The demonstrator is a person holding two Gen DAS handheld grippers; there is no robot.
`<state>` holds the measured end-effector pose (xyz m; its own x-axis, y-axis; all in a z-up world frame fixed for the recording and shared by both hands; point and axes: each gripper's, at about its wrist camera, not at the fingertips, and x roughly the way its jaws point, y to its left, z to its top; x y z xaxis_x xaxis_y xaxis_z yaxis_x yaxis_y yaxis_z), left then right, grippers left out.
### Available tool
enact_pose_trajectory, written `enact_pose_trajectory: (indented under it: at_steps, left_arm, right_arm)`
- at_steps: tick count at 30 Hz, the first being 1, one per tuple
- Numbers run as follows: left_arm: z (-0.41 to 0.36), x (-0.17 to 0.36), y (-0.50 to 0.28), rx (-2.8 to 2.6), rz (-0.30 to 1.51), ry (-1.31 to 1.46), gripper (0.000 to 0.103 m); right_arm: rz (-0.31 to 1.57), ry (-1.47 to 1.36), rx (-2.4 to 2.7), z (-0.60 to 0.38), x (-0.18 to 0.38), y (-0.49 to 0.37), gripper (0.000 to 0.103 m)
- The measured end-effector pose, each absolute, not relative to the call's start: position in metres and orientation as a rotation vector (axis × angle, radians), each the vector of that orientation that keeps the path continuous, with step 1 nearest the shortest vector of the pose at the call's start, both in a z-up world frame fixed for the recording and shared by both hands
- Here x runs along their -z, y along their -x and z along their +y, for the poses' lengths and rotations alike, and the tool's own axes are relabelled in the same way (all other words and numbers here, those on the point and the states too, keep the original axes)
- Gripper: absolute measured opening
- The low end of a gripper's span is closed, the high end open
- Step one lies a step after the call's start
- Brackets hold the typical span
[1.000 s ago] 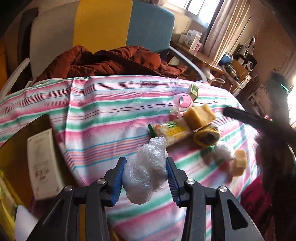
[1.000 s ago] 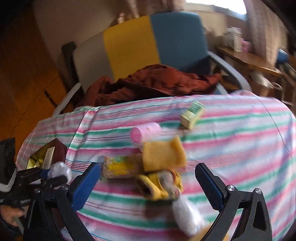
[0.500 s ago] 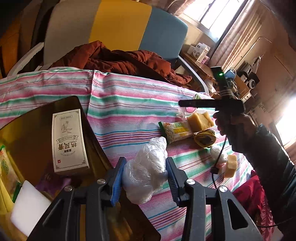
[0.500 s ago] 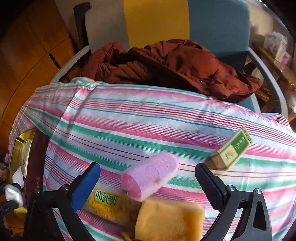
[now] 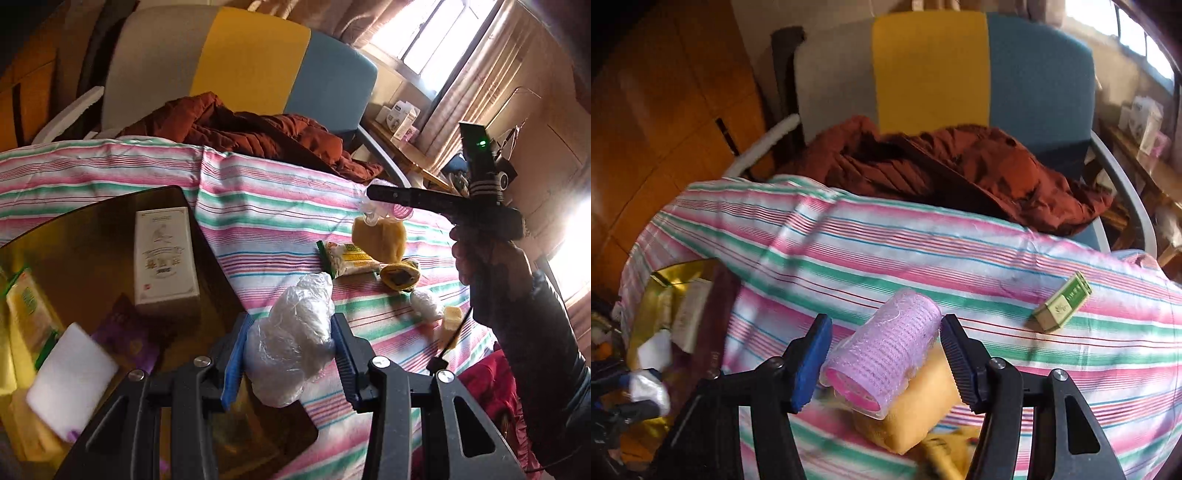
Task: Organize objects
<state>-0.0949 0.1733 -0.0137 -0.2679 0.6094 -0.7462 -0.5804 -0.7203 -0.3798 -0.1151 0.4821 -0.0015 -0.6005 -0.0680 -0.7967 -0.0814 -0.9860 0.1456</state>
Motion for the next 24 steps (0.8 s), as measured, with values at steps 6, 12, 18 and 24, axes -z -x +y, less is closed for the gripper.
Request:
enact_pose_trajectory:
  at_steps: [6,12,18,24]
  left_arm:
    - [0.128,0.003,0.08,-2.101,-0.085,1.198,0.043]
    - [0.075,0.006,0.069,-2.165,-0.139,1.218,0.043]
    - [0.042,0.013,0.058,-2.185,-0.189,1.225,0.043]
    - [0.043,0.011,0.049,-2.171,-0.202,1.201,0.043]
  right_arm:
    - [0.26,1.333,-2.937,0.416,-0.028,0.104,0.061]
    - [0.291,1.327,-3.017,0.358,-0.039,0.104,0.061]
    - [0.341,1.375,-2.884,0.35,-0.026,0.081,0.033]
    - [0.499,1.418,-2.743,0.374,-0.003,0.056,0.031]
